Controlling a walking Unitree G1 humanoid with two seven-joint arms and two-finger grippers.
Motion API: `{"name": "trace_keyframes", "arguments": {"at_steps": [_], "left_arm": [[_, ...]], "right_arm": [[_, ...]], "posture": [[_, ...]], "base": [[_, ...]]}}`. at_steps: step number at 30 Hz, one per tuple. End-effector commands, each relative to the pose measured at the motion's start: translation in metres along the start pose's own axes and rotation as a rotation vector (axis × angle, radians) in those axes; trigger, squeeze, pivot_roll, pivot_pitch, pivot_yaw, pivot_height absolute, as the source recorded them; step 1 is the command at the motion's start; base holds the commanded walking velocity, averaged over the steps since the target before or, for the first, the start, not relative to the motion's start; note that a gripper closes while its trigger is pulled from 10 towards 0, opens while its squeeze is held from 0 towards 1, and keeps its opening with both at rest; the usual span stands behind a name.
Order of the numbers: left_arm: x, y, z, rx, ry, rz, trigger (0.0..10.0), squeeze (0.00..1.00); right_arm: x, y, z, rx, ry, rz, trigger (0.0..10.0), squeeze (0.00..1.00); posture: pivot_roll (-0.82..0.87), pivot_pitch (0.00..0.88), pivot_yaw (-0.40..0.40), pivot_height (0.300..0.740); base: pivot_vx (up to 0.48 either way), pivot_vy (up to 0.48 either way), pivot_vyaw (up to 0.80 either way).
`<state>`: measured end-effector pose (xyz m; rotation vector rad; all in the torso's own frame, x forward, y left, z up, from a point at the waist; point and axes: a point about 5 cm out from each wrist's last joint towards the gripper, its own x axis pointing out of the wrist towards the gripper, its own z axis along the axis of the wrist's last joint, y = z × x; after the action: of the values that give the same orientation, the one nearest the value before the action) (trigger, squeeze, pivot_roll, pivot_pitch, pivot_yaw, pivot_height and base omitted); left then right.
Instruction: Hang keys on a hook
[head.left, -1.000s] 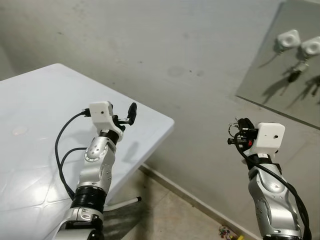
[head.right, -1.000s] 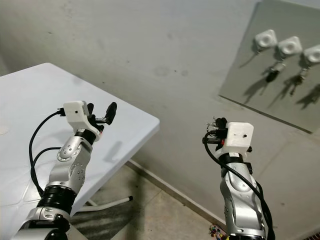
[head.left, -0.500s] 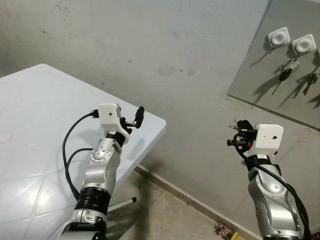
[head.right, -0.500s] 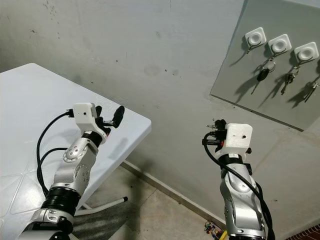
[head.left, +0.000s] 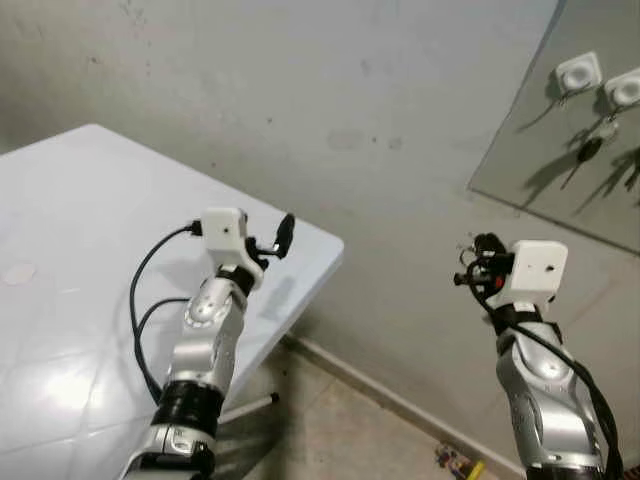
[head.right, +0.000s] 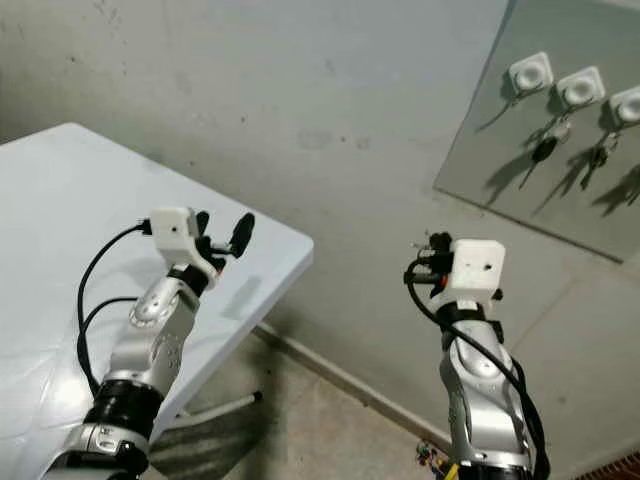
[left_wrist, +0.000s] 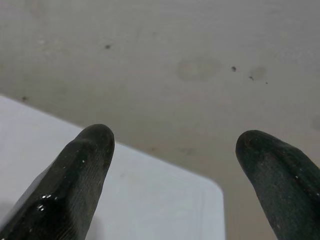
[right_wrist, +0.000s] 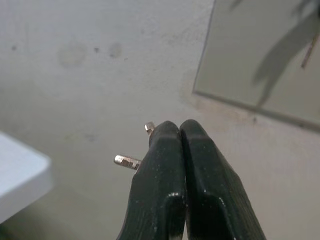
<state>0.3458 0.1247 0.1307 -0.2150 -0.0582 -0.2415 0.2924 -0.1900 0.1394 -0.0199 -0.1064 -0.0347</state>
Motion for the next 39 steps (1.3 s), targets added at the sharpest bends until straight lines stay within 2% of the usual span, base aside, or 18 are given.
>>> {"name": "trace_keyframes", "arguments": {"at_steps": [1,5,8,23,39], "left_arm": [[0.0023,-0.0024,0.0039,-0.002,0.001,-0.004,10.0,0.00],[0.0030,-0.0015,0.0042,0.003,0.011,0.005,10.0,0.00],[0.0047,-0.0010,0.0033,0.017,0.043,0.015,10.0,0.00],[0.0046,-0.0035,0.0042,0.019,0.071,-0.022,10.0,0.00],[0.0022,-0.0024,0.0061,0.022,0.074,-0.029,10.0,0.00]], "right_arm": [[0.0000,-0.0053,0.0008,-0.013,0.004,-0.012,10.0,0.00],[0.0001,-0.0047,0.0006,-0.013,0.002,-0.012,10.0,0.00],[0.0002,-0.0046,0.0015,-0.012,-0.009,-0.020,10.0,0.00],[-0.0032,-0.0017,-0.0011,-0.009,-0.001,-0.008,10.0,0.00],[-0.0056,0.0009,-0.0028,-0.005,0.004,-0.003,10.0,0.00]], "posture": [[-0.03,0.000,-0.059,0.740],[-0.02,0.000,-0.057,0.740],[-0.02,0.000,-0.057,0.740],[-0.02,0.000,-0.052,0.740],[-0.02,0.000,-0.048,0.740]], "base": [[0.000,0.000,-0.73],[0.000,0.000,-0.73],[0.000,0.000,0.00],[0.000,0.000,0.00],[0.303,0.000,0.00]]}}
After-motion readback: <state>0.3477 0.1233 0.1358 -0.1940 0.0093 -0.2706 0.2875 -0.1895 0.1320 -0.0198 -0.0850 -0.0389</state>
